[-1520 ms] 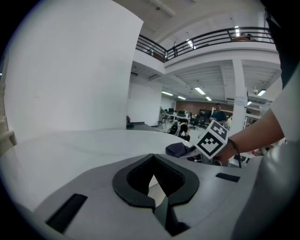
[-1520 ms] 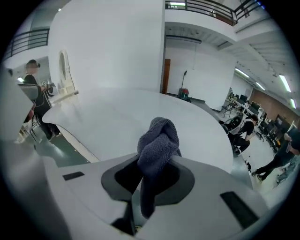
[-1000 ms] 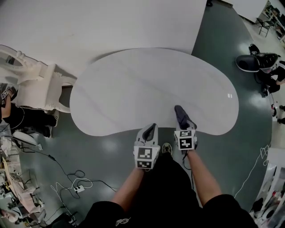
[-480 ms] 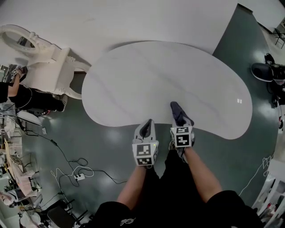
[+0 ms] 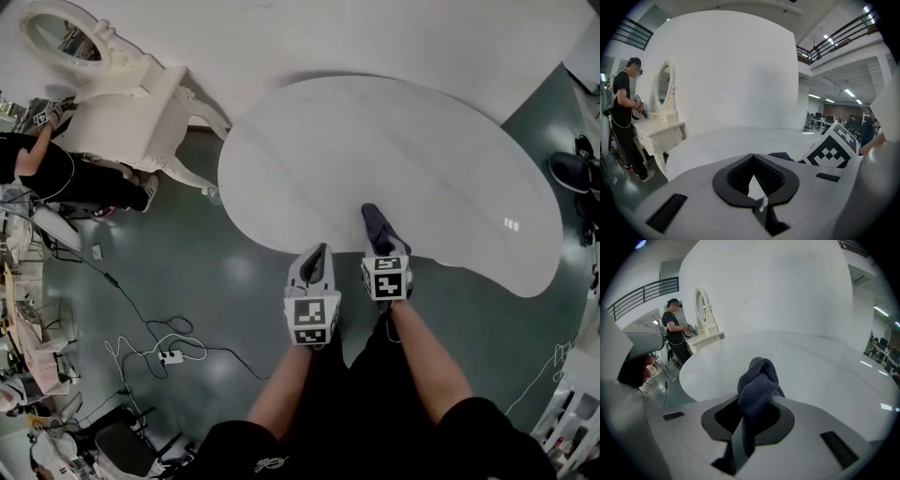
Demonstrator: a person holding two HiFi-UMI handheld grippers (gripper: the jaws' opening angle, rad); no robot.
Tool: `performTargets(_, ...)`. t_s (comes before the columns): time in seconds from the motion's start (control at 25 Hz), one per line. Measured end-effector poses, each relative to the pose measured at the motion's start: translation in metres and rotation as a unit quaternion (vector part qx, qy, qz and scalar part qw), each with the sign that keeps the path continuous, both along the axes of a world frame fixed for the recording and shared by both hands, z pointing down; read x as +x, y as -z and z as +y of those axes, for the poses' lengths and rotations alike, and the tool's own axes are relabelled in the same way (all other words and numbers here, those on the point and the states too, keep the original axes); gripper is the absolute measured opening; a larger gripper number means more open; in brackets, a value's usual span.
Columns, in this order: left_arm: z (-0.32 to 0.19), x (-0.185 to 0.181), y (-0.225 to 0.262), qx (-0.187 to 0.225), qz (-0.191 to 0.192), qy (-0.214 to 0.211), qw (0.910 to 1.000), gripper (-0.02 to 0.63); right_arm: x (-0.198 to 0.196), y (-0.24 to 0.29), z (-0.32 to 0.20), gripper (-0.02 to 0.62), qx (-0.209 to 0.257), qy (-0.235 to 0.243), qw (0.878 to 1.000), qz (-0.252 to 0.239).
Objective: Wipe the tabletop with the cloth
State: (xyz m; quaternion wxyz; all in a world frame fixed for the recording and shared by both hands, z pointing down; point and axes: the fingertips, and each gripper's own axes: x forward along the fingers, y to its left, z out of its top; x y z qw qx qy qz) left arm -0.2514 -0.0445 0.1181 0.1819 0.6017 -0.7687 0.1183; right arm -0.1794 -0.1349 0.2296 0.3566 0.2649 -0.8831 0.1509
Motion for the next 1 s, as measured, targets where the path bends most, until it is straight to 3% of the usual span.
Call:
performTargets(0.24, 0.056, -0.08, -0.013, -0.012, 0.011, 0.033, 0.9993, 0.008, -0.089, -0.002, 0.048, 0.044, 0.001, 0.031, 1.0, 0.005)
performTargets(0.56, 0.114, -0.149, -0.014, -0.006, 0.021, 0.087, 0.996, 0.008, -0.193, -0.005, 0.111, 0.044, -0.012, 0.084, 0.996, 0.007)
performTargets(0.84, 0.157, -0.182, -0.016, 0.003, 0.031, 0.124, 0.9918, 0.008, -0.261, -0.004, 0.158, 0.044, -0.03, 0.127, 0.991, -0.007)
performTargets(1.0, 0.171, -0.194, -0.02, 0.005, 0.032, 0.132, 0.9907, 0.008, -0.288, -0.001, 0.18, 0.044, -0.067, 0.164, 0.984, -0.034)
